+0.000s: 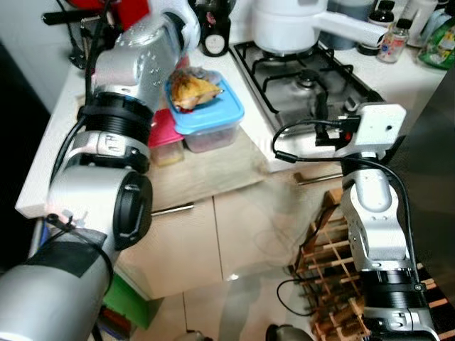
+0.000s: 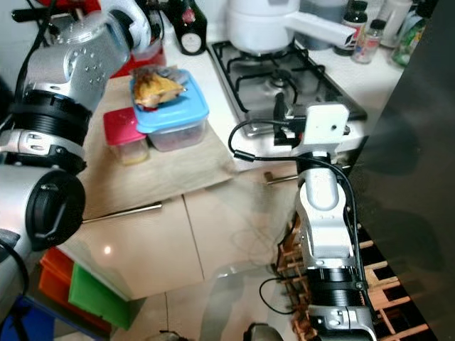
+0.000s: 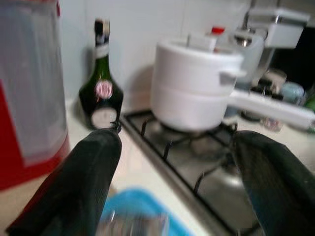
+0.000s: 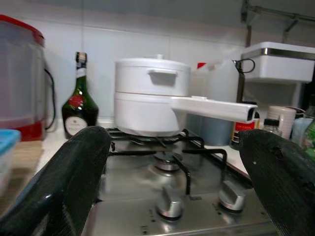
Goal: Restocking fridge
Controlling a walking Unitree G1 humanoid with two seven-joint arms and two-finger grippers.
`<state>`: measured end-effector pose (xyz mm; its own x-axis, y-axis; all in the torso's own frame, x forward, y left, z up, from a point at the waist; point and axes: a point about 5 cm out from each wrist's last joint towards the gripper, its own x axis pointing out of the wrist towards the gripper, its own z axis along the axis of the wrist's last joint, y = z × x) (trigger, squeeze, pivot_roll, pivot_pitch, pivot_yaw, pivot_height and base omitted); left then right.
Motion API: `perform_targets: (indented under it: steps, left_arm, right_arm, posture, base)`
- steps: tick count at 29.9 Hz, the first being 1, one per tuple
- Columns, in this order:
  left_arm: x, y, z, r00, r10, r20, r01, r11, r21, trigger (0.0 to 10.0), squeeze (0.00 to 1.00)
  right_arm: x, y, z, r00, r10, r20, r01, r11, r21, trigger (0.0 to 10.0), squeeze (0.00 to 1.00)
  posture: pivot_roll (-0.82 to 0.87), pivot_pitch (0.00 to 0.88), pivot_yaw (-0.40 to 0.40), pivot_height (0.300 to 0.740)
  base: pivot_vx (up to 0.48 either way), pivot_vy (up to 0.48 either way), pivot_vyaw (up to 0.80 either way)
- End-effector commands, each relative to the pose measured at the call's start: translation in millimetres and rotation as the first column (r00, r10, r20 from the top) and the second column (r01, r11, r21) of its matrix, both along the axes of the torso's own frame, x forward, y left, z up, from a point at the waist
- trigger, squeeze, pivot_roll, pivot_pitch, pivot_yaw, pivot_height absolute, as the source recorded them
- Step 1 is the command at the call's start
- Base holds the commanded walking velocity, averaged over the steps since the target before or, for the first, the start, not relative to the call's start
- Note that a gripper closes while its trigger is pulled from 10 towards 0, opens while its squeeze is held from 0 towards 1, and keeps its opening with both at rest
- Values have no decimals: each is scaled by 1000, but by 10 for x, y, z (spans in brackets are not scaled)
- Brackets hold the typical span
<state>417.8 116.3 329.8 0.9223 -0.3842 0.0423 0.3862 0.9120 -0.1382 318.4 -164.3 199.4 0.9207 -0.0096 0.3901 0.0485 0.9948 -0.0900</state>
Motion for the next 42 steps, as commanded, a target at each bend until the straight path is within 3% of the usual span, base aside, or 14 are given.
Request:
perform_targets:
  steps: [1, 6, 12, 15, 16, 22, 23, 35, 40, 42]
  left_arm:
    - [-2, 15, 31, 999, -22, -34, 23, 999, 35, 0, 0]
    - [20, 97, -97, 991, -3, -132, 9, 999, 45, 0, 0]
    - [13, 107, -149, 981, -25, -194, 20, 999, -25, 0, 0]
    - [28, 127, -241, 974, 1, -225, -4, 1000, -11, 0, 0]
    - [37, 155, -271, 972, 27, -232, -27, 1000, 3, 10000, 0]
    - [46, 208, -299, 969, 66, -237, -60, 998, 31, 10000, 0]
    - [47, 211, -291, 970, 70, -232, -63, 997, 34, 10000, 1000]
    - [45, 148, -76, 994, 18, -106, -18, 1000, -6, 10000, 1000]
    - [47, 131, -147, 991, 17, -132, -14, 1000, 25, 10000, 1000]
    - [51, 136, -286, 981, 23, -192, -12, 998, 62, 10000, 1000]
  right_arm:
    - [-32, -3, 37, 1000, -9, 25, 9, 1000, 7, 10000, 0]
    - [-33, 25, 12, 1000, -8, 18, 8, 1000, 13, 10000, 0]
    - [-12, 43, 12, 1000, 3, 14, -3, 1000, 13, 10000, 0]
    - [2, 55, 11, 1000, 8, 11, -8, 1000, 10, 10000, 0]
    - [3, 55, 10, 1000, 8, 11, -8, 1000, 12, 10000, 0]
    - [-1, 67, 2, 1000, 9, 9, -9, 1000, 12, 10000, 0]
    - [-3, 69, 0, 1000, 10, 8, -10, 1000, 11, 10000, 0]
    - [3, 80, -6, 1000, 12, 9, -12, 1000, 10, 10000, 0]
    - [4, 86, -11, 1000, 13, 9, -13, 1000, 11, 10000, 0]
    - [-2, 76, -6, 1000, 13, 12, -13, 1000, 8, 10000, 0]
  posture:
    - [-119, 35, 104, 740]
    - [-113, 38, 112, 740]
    - [-102, 38, 105, 740]
    - [-102, 36, 107, 740]
    - [-104, 36, 109, 740]
    - [-109, 35, 112, 740]
    - [-109, 35, 112, 740]
    - [-105, 23, 115, 740]
    - [-106, 14, 118, 740]
    - [-107, 11, 120, 740]
  base:
    - [0, 0, 0]
    - [0, 0, 0]
    - [0, 0, 0]
    - [0, 0, 0]
    - [0, 0, 0]
    - [0, 0, 0]
    - [0, 0, 0]
    - [0, 0, 0]
    - [0, 0, 0]
    - [0, 0, 0]
